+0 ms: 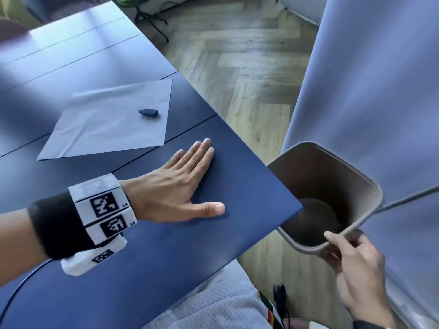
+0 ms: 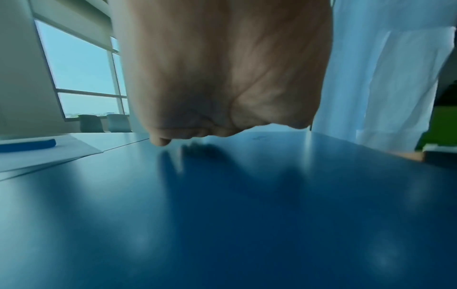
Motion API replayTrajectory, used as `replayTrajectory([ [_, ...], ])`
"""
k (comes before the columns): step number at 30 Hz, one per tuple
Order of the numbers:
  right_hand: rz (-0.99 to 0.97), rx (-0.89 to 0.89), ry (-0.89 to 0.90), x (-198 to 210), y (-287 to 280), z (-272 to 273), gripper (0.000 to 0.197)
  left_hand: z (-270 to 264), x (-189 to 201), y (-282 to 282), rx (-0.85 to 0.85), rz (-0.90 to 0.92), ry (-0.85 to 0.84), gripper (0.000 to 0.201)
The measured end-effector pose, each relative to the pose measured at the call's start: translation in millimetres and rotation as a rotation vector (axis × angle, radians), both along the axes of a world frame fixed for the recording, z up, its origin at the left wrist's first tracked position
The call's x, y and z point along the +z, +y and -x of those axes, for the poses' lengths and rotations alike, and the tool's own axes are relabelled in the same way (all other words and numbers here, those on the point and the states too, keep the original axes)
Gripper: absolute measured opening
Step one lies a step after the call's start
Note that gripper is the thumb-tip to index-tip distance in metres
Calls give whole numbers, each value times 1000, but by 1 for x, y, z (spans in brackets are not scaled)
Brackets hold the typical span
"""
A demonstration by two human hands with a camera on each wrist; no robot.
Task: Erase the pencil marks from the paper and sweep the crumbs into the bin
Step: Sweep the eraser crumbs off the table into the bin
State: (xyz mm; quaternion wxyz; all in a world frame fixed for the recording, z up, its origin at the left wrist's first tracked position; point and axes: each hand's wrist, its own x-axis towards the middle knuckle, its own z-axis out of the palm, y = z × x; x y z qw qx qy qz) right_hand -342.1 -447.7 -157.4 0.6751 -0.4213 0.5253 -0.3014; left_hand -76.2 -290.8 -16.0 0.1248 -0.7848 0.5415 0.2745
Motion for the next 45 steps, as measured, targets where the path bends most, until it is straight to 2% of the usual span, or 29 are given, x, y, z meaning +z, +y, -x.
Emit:
replayTrajectory([
  [3, 67, -52, -51, 37, 28, 17, 29, 1, -8, 0, -43, -12, -63, 115],
  [6, 99, -57, -34, 60, 44, 31, 29, 12, -14, -2, -59, 2, -52, 117],
  [13, 131, -7, 107, 66, 78, 40, 32, 44, -19, -21, -85, 30, -41, 117],
  [16, 171, 40, 124, 65, 89, 31, 35, 82, -23, -35, -201, 87, -17, 117],
  [18, 206, 66, 121, 68, 92, 28, 32, 105, -23, -37, -335, 134, 21, 115],
  [21, 238, 47, 105, 77, 88, 27, 29, 115, -15, -29, -525, 234, 127, 100],
  [23, 228, 30, 92, 84, 86, 28, 29, 96, -1, -26, -443, 303, 118, 96],
  [26, 198, 36, 80, 90, 87, 27, 30, 34, 11, -26, -118, 214, -19, 102],
  [29, 175, 47, 54, 90, 88, 28, 30, -1, 3, -21, -69, 78, -171, 122],
  [31, 179, 53, 58, 88, 88, 27, 31, 17, -13, -16, -167, 36, -150, 125],
  [33, 192, 61, 70, 86, 88, 27, 30, 59, -21, -13, -349, 59, -101, 118],
  [35, 193, 70, 70, 86, 88, 28, 29, 100, -24, -16, -541, 124, -31, 111],
  [37, 198, 82, 61, 88, 86, 29, 27, 111, -20, -23, -601, 216, 56, 105],
  [38, 202, 85, 64, 88, 85, 29, 27, 101, -16, -27, -559, 250, 73, 104],
  [40, 206, 78, 77, 87, 86, 30, 28, 60, -10, -34, -367, 254, 26, 104],
  [43, 203, 70, 95, 80, 89, 33, 30, -6, -4, -39, -94, 129, -130, 122],
  [45, 197, 66, 79, 77, 90, 34, 30, -17, -7, -39, -45, 61, -167, 132],
])
